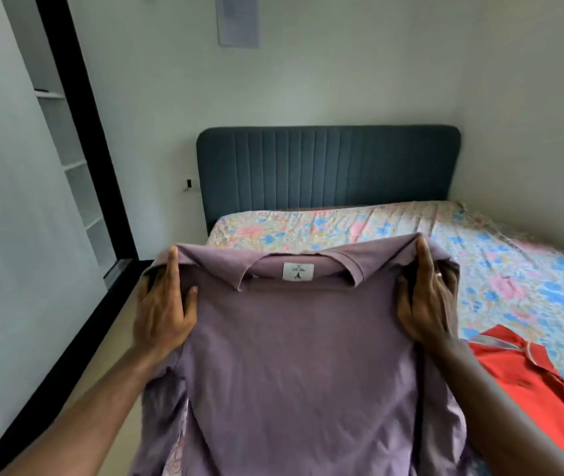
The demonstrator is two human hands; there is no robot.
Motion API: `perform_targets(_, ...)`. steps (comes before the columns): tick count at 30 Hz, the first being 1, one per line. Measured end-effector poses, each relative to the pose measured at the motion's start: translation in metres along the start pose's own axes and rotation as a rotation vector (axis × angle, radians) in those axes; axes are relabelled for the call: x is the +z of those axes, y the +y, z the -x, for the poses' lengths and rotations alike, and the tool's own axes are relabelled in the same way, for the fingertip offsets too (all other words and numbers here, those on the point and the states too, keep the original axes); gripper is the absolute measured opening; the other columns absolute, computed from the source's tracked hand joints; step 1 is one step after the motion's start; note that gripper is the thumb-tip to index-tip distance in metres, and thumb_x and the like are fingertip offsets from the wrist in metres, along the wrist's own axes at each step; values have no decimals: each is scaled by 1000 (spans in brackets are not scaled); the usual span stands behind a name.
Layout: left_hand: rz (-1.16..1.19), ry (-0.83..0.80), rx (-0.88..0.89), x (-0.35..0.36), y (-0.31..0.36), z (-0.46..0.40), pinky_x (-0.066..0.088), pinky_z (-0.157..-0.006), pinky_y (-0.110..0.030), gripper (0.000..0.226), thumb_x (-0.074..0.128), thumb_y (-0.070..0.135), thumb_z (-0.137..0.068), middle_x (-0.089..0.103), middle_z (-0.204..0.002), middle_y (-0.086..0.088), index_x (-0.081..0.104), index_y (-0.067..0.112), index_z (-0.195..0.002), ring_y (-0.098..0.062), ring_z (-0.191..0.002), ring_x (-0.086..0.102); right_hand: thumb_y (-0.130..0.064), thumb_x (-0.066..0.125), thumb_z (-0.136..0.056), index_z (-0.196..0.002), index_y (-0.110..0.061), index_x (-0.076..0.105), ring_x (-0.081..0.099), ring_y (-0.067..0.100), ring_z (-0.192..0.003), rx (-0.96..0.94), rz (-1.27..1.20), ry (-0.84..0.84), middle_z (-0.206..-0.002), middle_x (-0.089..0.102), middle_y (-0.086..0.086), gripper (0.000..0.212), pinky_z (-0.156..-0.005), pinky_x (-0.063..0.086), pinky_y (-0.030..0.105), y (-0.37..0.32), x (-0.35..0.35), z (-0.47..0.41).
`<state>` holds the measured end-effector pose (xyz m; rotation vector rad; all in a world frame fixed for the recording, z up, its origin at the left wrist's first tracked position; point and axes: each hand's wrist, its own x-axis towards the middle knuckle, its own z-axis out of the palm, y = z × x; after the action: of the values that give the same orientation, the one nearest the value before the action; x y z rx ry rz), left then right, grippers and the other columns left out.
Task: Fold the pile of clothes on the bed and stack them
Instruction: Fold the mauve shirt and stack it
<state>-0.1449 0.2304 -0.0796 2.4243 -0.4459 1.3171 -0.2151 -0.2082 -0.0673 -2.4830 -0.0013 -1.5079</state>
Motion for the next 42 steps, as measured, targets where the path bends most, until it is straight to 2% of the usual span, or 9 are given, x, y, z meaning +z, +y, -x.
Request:
perform_targets(4,12,-5,22,58,-22,10,32,-106,-51,71,46,28,-94,52,-143,-29,28,-10,-151,-42,-116,61,-18,48,-93,-158,-1,22,49,39,-98,24,-3,-77,-90,71,24,72,-101,36,55,24,52,16)
perform_targets(11,33,-110,-34,168,-46,-14,33,-107,-49,72,45,29,-93,55,-140,-26,24,-2,-155,-37,-120,57,-26,44,-97,-162,-11,18,53,38,-122,122,-52,-270,-131,64,23,71,-107,35,50,53,142,-3)
perform_targets(14,-41,-446,-238,240,-55,-27,38,-107,-47,73,42,34,-99,56,-141,-22,11,10,-161,-35,-129,54,-31,54,-99,-164,-19,5,55,43,-127,357,-90,-594,-146,54,21,82,-103,41,46,87,210,-6)
perform_targets(17,-14,-1030,-431,299,-74,-3,14,-124,-49,72,30,51,-105,17,-167,-2,-11,28,-159,-25,-154,17,-58,60,-85,-160,-34,-13,50,39,-137,627,-103,-929,-156,45,13,107,-110,37,44,111,264,34)
perform_targets(22,-197,-867,-378,322,-76,45,9,-110,-77,59,30,61,-102,14,-166,16,13,49,-156,-11,-154,11,-66,32,-83,-162,-35,4,33,29,-150,528,48,-856,-169,20,-5,89,-121,16,51,114,289,78)
perform_targets(29,-190,-954,-406,306,-62,36,11,-113,-75,60,9,60,-101,0,-169,11,-5,44,-157,-13,-155,-3,-64,51,-80,-155,-44,23,44,27,-142,616,-140,-826,-155,46,-6,82,-120,22,51,118,274,68)
perform_targets(34,-68,-1071,-409,253,-5,47,9,-113,-76,62,24,55,-104,5,-169,1,8,36,-160,-27,-155,2,-5,76,-81,-118,-11,70,72,22,-107,998,-610,-478,-103,77,-2,38,-97,55,40,119,218,48)
perform_targets(37,80,-1035,-417,223,37,53,3,-115,-73,68,29,64,-99,10,-169,5,18,34,-159,-16,-155,4,-6,73,-83,-98,-19,73,71,20,-87,891,-267,-261,-88,73,-4,20,-84,56,36,95,143,62)
perform_targets(42,126,-1076,-29,191,127,79,-4,-112,-73,98,7,87,-73,5,-169,10,16,40,-159,-5,-154,-4,-18,75,-84,-79,-17,63,65,27,-66,780,137,-348,-69,66,0,13,-61,46,35,20,-9,157)
